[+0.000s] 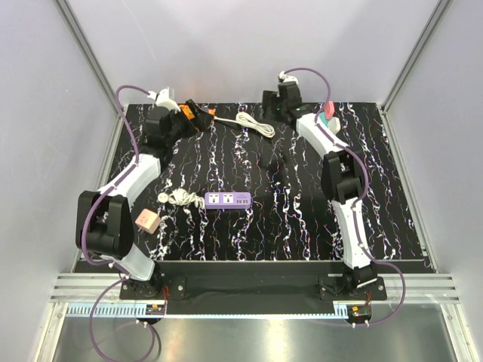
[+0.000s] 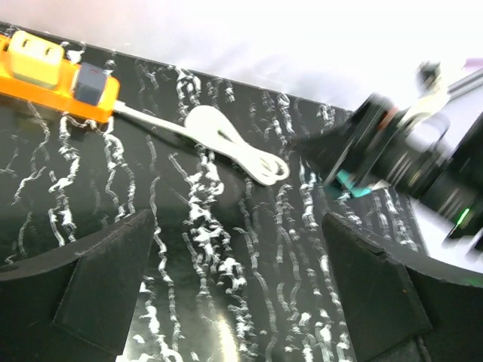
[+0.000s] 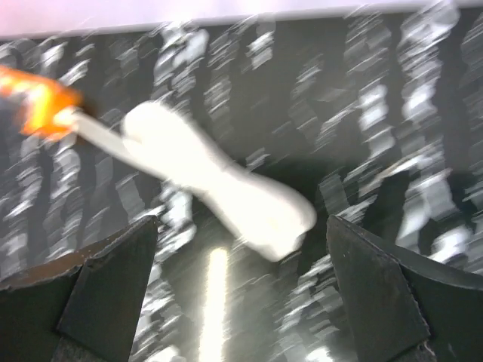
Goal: Pull the plug off the socket
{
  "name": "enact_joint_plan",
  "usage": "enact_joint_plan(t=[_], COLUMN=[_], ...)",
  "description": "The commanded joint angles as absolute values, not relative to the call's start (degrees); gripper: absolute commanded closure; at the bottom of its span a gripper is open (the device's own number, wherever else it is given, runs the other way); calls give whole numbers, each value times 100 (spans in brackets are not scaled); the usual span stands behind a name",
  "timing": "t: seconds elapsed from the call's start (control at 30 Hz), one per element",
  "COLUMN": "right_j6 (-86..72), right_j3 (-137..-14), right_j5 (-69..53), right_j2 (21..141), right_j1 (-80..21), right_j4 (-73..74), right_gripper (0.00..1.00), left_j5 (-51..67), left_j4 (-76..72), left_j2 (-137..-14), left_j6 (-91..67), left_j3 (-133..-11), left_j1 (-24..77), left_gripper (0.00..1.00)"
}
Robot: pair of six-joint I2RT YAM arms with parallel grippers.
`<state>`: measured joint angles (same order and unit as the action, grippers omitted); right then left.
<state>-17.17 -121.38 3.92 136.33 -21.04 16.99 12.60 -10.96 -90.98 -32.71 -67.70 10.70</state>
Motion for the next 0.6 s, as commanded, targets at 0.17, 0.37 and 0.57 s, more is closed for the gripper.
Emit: enact_joint_plan(t=[0.17,0.37,0.57], right_j6=[-510,-720,-1019], right_j3=[-14053,-14124,-14063], right_j5=[-252,-1107,-1301], right_j2=[14756,15011,15144], right_j1=[-1573,-1573,-1573], right_j4=[2997,3015,2936], right_gripper=[5,14,16], left_j5=[1626,1749,1978], left_j4=[-3031,-2979,-3068], left_j2=[-9254,-9466,-9413], left_j6=[-3322,-3357,-3463], left_j3=[-5652,-5713,-5704], left_j1=[765,545,457], left_gripper=[1,1,1])
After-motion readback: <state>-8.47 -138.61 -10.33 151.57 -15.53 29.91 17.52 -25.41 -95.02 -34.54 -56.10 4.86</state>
